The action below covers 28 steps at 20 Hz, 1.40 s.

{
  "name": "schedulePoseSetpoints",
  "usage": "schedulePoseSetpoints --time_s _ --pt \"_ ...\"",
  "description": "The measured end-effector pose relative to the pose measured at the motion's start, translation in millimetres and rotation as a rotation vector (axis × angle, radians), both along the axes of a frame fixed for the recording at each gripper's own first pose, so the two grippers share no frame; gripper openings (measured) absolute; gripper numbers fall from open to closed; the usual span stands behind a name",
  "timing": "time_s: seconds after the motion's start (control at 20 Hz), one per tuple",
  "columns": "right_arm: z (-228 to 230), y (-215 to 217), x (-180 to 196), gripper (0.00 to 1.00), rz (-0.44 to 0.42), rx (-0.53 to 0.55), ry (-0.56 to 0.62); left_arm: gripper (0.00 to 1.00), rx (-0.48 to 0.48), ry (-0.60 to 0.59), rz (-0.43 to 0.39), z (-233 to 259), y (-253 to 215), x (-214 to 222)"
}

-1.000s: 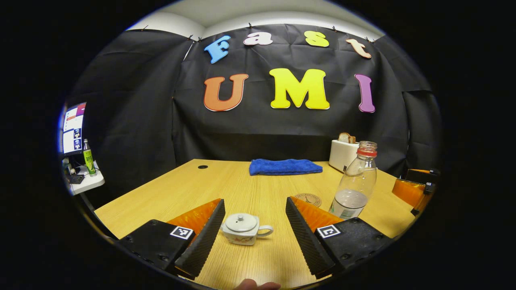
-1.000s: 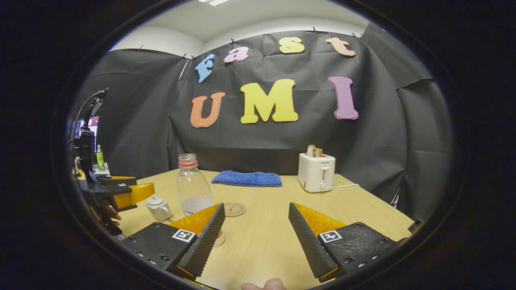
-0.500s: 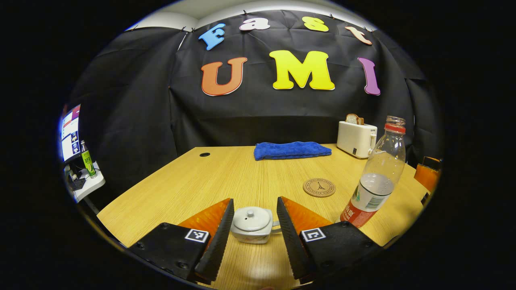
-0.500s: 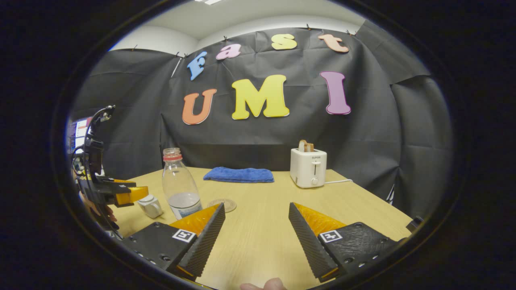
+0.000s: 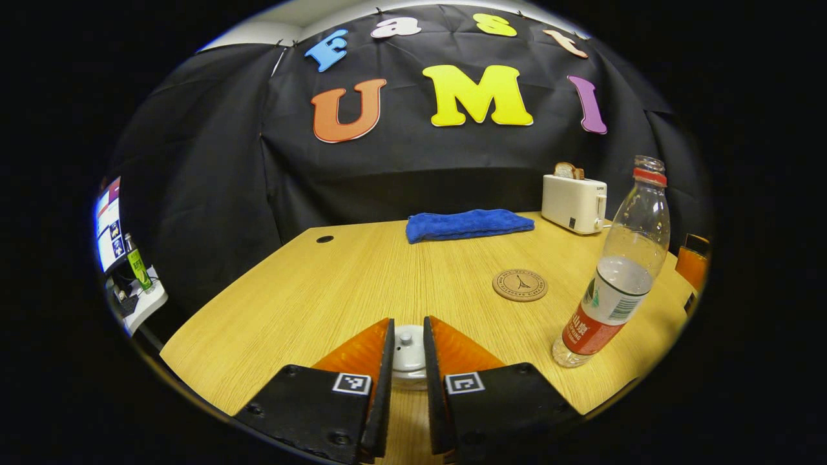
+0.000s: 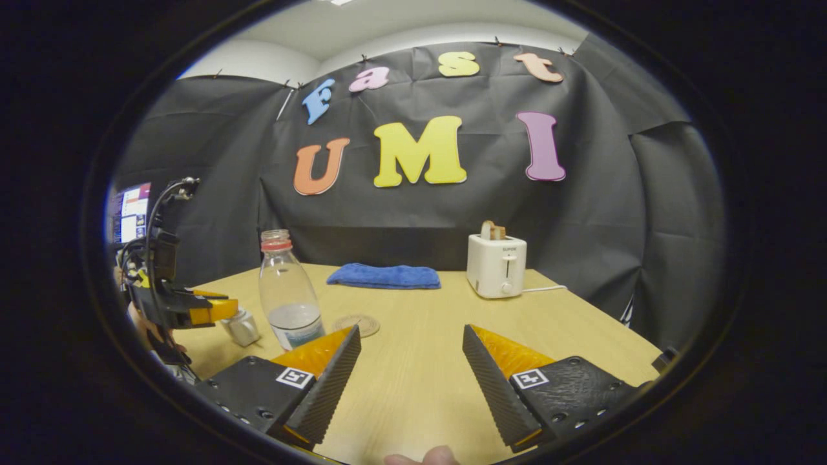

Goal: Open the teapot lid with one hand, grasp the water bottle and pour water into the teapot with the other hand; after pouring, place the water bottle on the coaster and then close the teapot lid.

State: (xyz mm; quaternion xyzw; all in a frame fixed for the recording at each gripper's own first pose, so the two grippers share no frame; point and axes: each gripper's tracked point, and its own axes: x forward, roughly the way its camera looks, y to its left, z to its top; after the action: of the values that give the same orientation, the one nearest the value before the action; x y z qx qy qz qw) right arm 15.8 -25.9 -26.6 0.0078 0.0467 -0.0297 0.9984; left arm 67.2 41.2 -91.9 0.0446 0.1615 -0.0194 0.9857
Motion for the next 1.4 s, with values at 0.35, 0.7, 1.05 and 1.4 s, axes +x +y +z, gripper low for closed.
schedulePoseSetpoints --time_s 0.35,0.7,1.05,1.4 --pt "-4 10 -4 0.97 0.062 -0.002 -0.007 0.03 -0.015 -0.018 0.013 3 1 1" --pt "2 51 -16 0.95 0.218 0.006 -0.044 0.03 -0.054 -0.083 0.007 29 5 -8" --pt "-19 98 8 0.95 0.303 0.039 0.045 0.03 -0.077 -0.144 -0.003 53 11 -35" --pt "-26 123 44 0.93 0.308 0.023 0.085 0.03 -0.106 -0.15 0.02 50 29 -45"
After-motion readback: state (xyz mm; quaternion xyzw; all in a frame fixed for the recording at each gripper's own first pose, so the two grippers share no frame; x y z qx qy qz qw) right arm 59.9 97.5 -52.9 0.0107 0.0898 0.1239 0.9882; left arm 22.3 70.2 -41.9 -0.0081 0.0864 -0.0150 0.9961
